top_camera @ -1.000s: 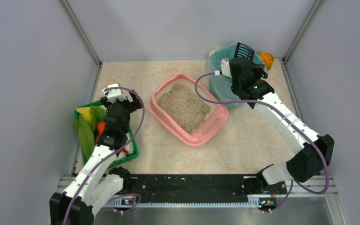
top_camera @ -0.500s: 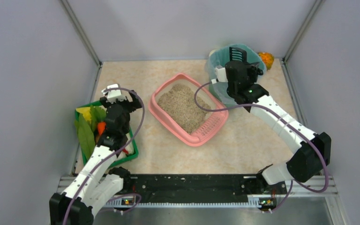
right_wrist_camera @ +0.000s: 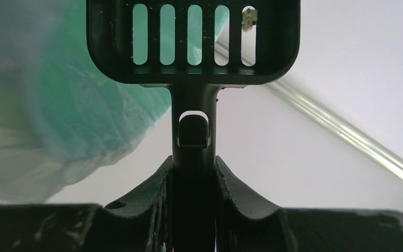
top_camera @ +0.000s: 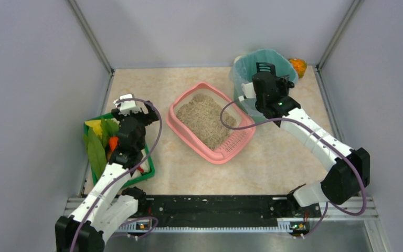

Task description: Clean the litter box

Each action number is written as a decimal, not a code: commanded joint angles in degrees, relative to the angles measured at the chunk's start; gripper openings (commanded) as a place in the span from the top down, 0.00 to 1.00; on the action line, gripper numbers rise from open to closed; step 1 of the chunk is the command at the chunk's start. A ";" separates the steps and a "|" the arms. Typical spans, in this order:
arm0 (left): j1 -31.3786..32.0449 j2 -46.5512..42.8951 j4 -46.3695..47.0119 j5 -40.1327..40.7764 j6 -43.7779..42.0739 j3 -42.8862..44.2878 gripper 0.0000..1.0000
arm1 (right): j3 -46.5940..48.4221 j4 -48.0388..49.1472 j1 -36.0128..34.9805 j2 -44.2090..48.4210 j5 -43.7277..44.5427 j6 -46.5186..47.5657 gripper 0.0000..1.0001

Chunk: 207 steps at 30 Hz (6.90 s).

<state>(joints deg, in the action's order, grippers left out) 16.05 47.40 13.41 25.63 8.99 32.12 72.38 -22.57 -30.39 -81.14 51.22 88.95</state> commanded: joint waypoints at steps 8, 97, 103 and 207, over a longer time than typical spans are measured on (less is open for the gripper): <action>0.29 -1.03 3.39 1.24 -0.19 -0.49 0.06 | 5.56 -0.55 0.54 1.14 -1.15 -4.22 1.00; 1.60 20.50 -20.33 -46.91 10.85 35.51 0.01 | -0.54 -9.29 -7.99 6.19 -62.79 -78.95 1.00; 3.50 27.40 -28.87 -50.93 8.24 41.59 0.01 | -0.90 -7.99 -9.93 4.86 -61.25 -78.45 1.00; -5.24 10.67 -36.07 -15.03 4.56 29.76 0.02 | 42.19 -36.78 -11.00 -46.44 -39.50 -91.07 1.00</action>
<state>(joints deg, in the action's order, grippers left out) 10.98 59.72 -24.86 9.26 14.76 61.60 111.96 -68.73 -40.88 -126.30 9.85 -5.37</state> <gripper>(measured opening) 0.978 0.259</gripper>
